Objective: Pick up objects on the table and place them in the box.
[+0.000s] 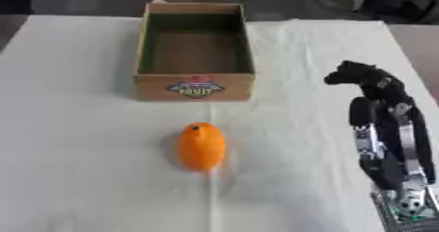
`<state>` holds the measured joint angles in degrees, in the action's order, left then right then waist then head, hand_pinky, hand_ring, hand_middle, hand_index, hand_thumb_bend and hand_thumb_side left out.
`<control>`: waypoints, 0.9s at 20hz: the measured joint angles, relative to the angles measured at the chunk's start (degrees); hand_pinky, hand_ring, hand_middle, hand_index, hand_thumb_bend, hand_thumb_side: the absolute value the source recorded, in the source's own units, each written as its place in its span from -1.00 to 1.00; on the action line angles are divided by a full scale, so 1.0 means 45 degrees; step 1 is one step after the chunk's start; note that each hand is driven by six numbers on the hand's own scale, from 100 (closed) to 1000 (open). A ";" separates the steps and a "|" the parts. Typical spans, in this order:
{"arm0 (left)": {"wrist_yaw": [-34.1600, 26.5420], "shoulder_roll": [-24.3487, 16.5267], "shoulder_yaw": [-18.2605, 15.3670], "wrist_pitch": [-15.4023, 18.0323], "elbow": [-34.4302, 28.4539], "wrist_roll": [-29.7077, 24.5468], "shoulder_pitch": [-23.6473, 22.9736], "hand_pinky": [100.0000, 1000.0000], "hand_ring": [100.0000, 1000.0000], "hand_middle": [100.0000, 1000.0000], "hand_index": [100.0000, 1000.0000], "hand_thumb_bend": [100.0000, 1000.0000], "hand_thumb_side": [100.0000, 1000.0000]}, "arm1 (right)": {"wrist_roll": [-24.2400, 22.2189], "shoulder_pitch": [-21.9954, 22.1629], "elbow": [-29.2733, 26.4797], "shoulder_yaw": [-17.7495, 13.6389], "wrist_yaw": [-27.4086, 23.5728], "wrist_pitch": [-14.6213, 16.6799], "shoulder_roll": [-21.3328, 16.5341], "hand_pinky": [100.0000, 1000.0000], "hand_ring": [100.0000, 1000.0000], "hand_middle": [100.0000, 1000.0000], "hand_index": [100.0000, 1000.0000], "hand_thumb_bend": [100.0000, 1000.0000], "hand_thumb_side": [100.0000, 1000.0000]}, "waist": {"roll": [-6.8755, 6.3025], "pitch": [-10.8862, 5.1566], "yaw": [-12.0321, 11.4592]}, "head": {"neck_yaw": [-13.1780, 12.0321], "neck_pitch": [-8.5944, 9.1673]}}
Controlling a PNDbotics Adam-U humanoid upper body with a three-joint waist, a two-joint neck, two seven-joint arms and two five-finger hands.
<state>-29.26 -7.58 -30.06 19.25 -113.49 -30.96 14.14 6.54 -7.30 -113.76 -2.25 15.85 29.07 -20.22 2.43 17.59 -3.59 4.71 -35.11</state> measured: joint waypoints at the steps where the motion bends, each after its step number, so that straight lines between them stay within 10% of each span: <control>1: 0.0019 -0.0001 0.0000 -0.0001 0.0000 0.0047 0.0000 -0.25 0.00 0.10 0.26 -1.00 0.56 | 0.0062 0.0012 0.0000 0.0097 0.0357 -0.0055 -0.0361 0.70 0.38 0.38 0.73 -1.00 0.80 | 0.0025 -0.0005 -0.0008 | 0.0005 -0.0002; 10: 0.0043 -0.0004 -0.0098 -0.0093 0.0000 0.0689 -0.0120 -0.25 0.00 0.10 0.28 -0.99 0.54 | -0.0217 0.0563 0.0000 0.1548 0.3328 -0.0659 -0.3847 0.74 0.48 0.49 0.85 -1.00 1.00 | 0.0213 -0.0100 -0.0114 | 0.0037 -0.0039; 18: 0.0072 -0.0063 -0.0161 -0.0147 0.0000 0.1068 -0.0233 -0.25 0.00 0.10 0.27 -0.99 0.52 | -0.1841 -0.0783 0.0000 0.2909 0.4524 -0.1818 -0.5228 0.74 0.48 0.50 0.88 -1.00 1.00 | 0.0292 -0.0232 -0.0128 | 0.0299 -0.0251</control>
<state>-28.93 -7.86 -30.78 18.59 -113.49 -26.16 13.09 -1.74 -10.82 -113.76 10.84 36.21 20.90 -43.75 3.74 16.55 -4.17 6.05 -36.24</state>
